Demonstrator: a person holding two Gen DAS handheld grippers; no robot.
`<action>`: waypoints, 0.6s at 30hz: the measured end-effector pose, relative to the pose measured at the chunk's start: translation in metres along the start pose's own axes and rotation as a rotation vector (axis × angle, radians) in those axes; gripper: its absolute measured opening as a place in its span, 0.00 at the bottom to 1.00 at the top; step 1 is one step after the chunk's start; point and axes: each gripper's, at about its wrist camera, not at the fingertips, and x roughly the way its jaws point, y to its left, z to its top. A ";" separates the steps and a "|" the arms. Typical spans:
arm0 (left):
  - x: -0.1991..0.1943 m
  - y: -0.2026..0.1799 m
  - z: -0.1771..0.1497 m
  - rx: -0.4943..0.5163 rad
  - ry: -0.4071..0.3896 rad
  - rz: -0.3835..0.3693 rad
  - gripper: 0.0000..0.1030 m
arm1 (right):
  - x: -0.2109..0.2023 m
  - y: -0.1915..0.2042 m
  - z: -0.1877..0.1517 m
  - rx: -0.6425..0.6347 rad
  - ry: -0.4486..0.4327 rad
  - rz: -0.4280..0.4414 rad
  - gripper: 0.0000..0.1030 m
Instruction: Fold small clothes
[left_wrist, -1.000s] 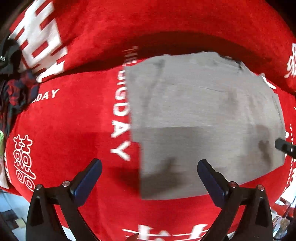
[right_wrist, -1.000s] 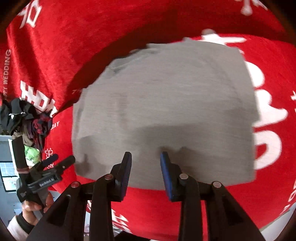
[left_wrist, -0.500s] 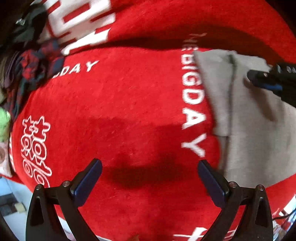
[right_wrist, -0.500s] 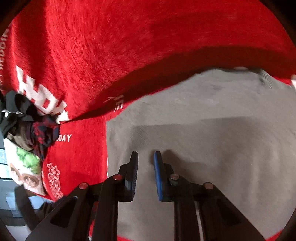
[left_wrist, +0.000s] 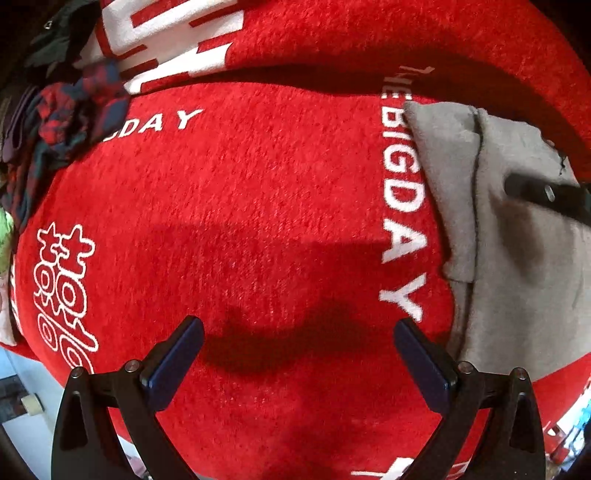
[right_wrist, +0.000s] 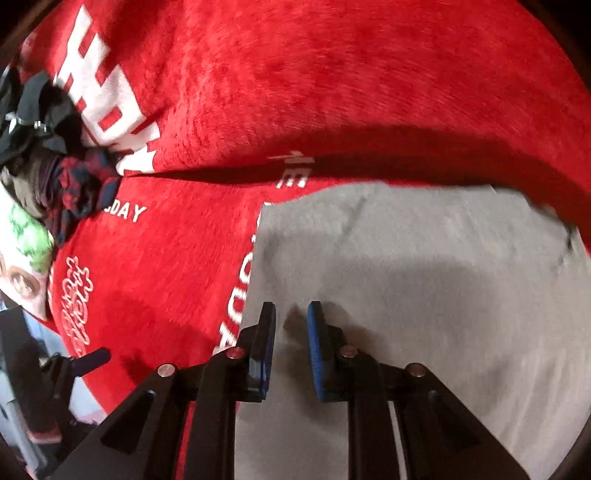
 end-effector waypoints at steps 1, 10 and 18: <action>-0.002 -0.001 -0.001 -0.001 0.000 -0.009 1.00 | -0.006 -0.006 -0.007 0.037 0.005 0.015 0.24; -0.009 -0.018 0.004 0.028 -0.016 -0.019 1.00 | -0.034 -0.047 -0.077 0.247 0.059 0.067 0.37; -0.019 -0.051 0.012 0.063 -0.005 -0.063 1.00 | -0.048 -0.078 -0.132 0.461 0.017 0.173 0.54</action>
